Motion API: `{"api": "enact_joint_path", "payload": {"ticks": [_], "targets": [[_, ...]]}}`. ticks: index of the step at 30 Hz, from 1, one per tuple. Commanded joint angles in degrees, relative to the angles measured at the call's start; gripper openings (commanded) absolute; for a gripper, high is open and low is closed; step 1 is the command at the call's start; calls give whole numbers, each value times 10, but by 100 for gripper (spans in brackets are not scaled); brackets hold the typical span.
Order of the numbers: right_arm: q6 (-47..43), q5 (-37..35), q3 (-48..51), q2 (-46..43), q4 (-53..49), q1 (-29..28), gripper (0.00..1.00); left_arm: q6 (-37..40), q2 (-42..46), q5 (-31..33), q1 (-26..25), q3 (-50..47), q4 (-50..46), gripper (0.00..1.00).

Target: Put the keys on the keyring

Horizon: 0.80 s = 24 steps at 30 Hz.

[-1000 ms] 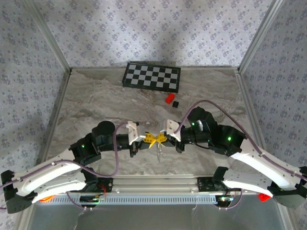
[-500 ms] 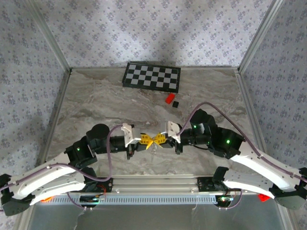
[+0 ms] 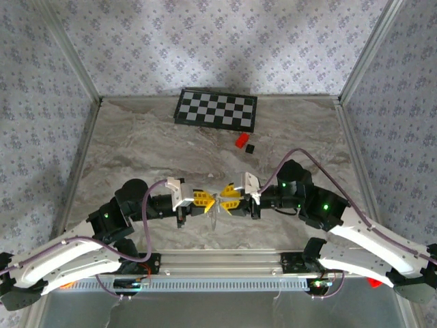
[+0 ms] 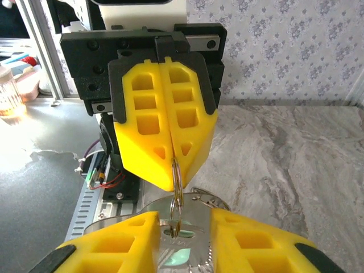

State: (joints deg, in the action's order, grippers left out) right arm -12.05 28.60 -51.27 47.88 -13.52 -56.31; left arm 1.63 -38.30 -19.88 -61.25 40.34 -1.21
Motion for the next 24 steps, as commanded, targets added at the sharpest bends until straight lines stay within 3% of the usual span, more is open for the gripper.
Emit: {"api": "enact_joint_path", "payload": {"ticks": [1,19,24], "targets": [[20,33,5,-15,36,1,33,-8,6,-13,-3,5,30,0],[38,52,11,6,60,9,19,-4,-6,-22,-3,7,44,0],[37,41,19,-2,65,10,20,-9,-6,-23,-3,7,52,0]]}}
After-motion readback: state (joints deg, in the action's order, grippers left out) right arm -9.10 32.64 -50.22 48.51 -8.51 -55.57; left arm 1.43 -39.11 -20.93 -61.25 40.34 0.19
